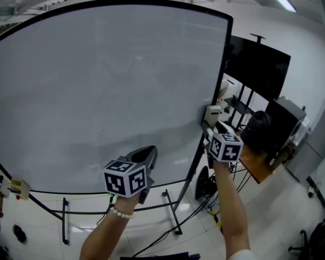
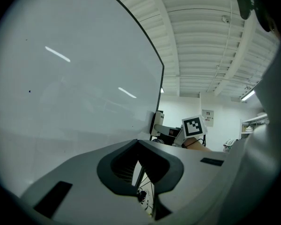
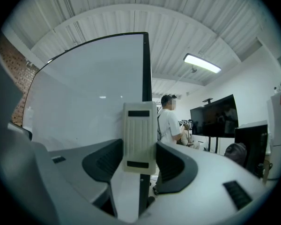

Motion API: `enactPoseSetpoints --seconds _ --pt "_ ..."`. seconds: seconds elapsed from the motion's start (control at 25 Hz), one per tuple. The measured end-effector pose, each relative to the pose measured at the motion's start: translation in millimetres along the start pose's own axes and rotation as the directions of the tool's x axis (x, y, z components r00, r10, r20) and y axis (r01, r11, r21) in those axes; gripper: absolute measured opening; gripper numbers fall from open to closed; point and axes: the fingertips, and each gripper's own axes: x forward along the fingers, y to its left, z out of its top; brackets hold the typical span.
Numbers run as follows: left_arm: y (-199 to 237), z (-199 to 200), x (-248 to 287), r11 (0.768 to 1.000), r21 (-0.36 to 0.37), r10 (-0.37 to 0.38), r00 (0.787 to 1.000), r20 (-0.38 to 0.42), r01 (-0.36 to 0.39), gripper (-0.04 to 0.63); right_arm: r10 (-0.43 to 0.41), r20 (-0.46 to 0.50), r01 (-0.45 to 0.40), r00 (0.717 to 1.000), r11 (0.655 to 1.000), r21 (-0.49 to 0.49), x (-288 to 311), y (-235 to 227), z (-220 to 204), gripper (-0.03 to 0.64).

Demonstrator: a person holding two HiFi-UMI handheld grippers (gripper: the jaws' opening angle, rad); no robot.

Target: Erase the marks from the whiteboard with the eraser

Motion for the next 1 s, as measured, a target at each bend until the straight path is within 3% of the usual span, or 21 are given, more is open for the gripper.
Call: enactPoseSetpoints --seconds 0.36,1.0 --pt "8.1 -1.8 -7.5 1.0 -0.014 0.009 1.0 0.007 -0.009 -0.012 0.025 0.008 -0.025 1.0 1.0 0.006 -2.4 28.3 2.1 0.252" --pt "45.6 8.0 -60.5 1.0 -0.012 0.02 1.0 0.006 -0.02 -0.012 0.083 -0.002 -0.083 0.997 0.996 0.011 -1.8 146.2 -6.8 0.253"
